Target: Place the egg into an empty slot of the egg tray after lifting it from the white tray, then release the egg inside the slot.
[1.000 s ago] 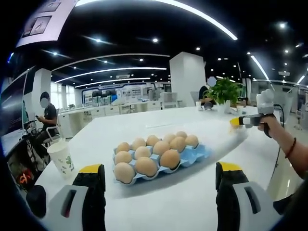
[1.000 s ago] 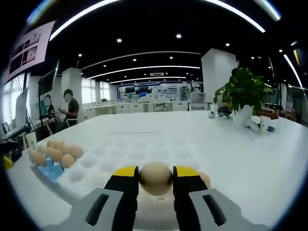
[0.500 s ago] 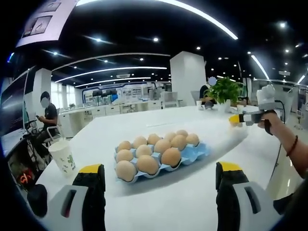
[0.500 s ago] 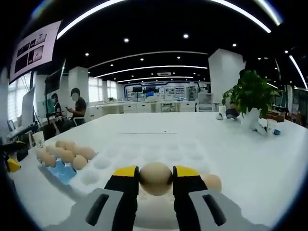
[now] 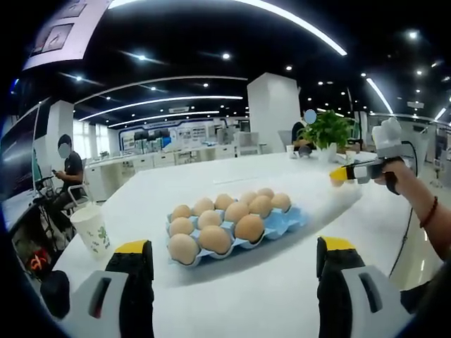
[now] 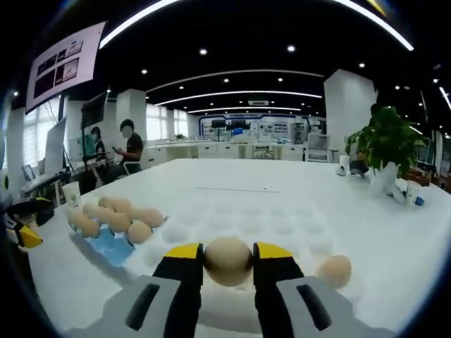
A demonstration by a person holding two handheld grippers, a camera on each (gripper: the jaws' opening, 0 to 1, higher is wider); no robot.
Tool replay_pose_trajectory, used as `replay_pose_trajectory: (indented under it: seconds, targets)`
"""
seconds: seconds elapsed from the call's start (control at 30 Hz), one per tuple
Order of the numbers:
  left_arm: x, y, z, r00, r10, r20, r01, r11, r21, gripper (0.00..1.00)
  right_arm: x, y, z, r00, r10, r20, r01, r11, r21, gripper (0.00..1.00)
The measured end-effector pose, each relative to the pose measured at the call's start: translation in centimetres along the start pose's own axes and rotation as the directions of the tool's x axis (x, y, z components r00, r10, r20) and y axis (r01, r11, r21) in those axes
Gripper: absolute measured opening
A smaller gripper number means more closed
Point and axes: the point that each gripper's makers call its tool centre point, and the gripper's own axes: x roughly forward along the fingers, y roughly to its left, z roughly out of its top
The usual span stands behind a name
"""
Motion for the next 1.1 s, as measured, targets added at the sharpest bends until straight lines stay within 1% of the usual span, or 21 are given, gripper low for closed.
replay_pose_trajectory:
  seconds: [0.03,0.07,0.17,0.33,0.63,0.87,1.1]
  targets:
    - [0.0,0.0,0.0,1.000,0.000,0.000,0.000,1.000,0.001,0.98,0.0,0.2,0.0,1.000,0.008,0.000,-0.008,1.000,0.002,0.29]
    - [0.0,0.0,0.0,1.000,-0.001,0.001,0.001,1.000,0.001,0.98,0.1,0.8,0.0,0.999,0.035,0.002,-0.035,0.999,0.012,0.29]
    - [0.0,-0.1,0.0,1.000,0.000,0.000,0.000,1.000,0.004,0.98,0.2,2.0,0.2,0.997,0.076,0.003,-0.076,0.997,0.023,0.29]
    - [0.0,-0.2,0.1,1.000,-0.003,0.003,0.003,1.000,0.006,0.98,0.4,3.7,0.2,0.994,0.111,-0.004,-0.111,0.994,0.003,0.29]
    - [-0.1,0.0,0.2,1.000,-0.002,0.001,0.002,1.000,0.013,0.98,1.0,6.3,0.3,0.985,0.173,-0.008,-0.173,0.985,0.005,0.29]
    - [0.0,-0.1,0.2,1.000,-0.008,0.000,0.008,1.000,0.019,0.98,1.3,8.4,0.1,0.973,0.228,-0.016,-0.228,0.974,0.009,0.29]
    - [0.0,-0.2,-0.1,1.000,-0.017,-0.010,0.018,0.999,0.028,0.99,1.5,10.4,-0.1,0.962,0.271,-0.023,-0.271,0.963,-0.006,0.29]
